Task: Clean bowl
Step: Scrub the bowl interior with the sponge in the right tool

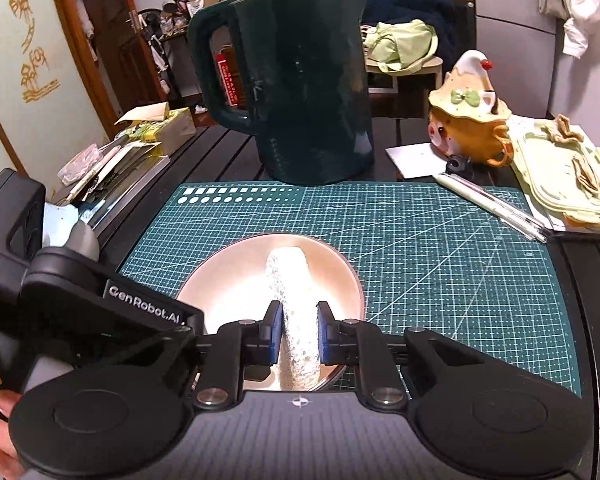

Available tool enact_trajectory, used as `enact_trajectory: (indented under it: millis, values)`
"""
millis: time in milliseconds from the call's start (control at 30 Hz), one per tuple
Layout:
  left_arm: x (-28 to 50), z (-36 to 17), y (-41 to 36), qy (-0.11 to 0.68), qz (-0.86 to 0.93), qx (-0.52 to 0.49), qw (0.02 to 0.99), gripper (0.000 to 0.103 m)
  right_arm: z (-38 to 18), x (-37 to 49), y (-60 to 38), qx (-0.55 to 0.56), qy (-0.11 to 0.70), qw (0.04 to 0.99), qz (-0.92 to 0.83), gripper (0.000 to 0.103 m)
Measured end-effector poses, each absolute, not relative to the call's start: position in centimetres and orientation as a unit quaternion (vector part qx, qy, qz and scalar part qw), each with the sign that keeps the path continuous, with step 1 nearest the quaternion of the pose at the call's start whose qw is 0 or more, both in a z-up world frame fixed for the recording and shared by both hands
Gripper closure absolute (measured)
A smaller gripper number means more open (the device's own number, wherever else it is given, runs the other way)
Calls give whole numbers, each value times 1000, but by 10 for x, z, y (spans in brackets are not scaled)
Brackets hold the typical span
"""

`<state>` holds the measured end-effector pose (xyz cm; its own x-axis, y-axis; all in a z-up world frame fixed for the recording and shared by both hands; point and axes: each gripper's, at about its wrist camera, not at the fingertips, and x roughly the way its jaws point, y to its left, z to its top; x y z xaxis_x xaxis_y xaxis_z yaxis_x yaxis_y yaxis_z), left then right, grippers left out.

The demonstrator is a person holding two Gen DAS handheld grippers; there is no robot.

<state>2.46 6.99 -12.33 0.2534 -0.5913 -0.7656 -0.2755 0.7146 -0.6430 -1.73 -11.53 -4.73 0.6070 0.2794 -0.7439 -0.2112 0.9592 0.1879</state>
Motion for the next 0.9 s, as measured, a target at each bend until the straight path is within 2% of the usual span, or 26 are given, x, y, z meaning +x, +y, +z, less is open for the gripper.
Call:
enact_trajectory:
  millis: [200,367,767,900]
  values:
    - [25,-124,71,601,-112,-364,702,80,-23,-23,-116,3,382,916,122,87]
    - [21,-122,76,601,-113,-364,702,80,-7,-22,-123,27,371,919,131,89]
    - [14,-119,81,602,-119,-359,703,81,-50,-14,-114,86,434,882,160,89]
    - [18,-121,78,602,-118,-359,703,81,-58,-10,-129,167,439,867,166,89]
